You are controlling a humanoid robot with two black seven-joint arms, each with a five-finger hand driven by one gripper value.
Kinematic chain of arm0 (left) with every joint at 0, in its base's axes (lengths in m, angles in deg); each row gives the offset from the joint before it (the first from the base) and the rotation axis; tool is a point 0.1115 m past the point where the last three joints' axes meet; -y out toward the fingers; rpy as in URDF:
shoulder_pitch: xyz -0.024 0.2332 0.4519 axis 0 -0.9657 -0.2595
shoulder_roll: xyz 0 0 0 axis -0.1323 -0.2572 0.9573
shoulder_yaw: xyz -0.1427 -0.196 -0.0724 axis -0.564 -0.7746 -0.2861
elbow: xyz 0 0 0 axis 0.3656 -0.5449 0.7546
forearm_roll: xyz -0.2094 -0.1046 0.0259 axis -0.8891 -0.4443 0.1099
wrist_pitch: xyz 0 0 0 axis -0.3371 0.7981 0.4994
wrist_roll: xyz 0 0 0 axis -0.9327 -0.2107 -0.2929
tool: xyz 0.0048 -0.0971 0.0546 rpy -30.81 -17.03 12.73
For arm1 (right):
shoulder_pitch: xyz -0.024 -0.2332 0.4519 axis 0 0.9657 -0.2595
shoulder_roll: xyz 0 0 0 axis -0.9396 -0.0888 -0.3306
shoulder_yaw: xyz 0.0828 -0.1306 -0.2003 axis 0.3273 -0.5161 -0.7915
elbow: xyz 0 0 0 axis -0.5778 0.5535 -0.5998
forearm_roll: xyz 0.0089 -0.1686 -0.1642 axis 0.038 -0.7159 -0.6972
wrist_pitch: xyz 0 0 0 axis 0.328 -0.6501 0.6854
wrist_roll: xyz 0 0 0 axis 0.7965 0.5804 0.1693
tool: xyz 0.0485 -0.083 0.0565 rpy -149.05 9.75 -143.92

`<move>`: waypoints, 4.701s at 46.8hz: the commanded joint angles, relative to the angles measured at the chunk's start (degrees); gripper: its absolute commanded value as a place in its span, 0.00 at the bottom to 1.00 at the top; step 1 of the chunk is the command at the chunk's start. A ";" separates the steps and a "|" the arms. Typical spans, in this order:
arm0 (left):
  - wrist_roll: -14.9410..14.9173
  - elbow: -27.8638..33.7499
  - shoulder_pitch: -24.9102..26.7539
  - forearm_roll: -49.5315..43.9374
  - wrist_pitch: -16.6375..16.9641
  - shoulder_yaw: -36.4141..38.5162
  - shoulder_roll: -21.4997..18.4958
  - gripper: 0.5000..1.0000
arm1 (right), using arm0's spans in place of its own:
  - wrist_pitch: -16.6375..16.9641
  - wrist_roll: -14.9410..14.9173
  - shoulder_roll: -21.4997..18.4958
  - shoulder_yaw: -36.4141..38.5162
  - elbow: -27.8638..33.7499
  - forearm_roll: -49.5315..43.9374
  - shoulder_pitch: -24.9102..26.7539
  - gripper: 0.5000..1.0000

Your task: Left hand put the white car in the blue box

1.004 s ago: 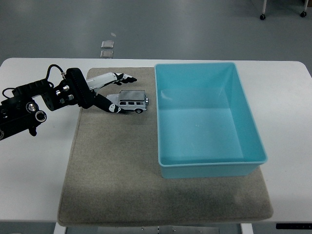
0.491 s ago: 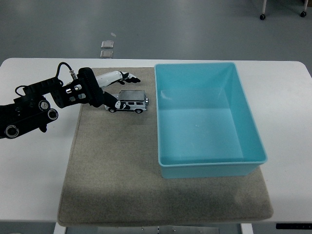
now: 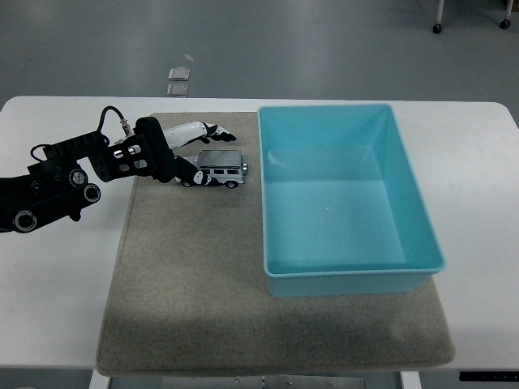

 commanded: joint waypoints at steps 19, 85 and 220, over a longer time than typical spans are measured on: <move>-0.10 -0.60 0.30 0.04 0.96 2.09 0.55 0.59 | 0.00 0.00 0.00 0.00 0.00 0.00 0.05 0.87; -3.17 4.14 21.65 -0.75 -5.20 1.04 -2.01 0.00 | 0.00 0.00 0.00 0.00 0.00 0.00 0.05 0.87; -1.68 -5.61 -3.47 -59.99 -1.15 -34.11 0.99 0.99 | 0.00 0.00 0.00 0.00 0.00 0.00 -0.04 0.87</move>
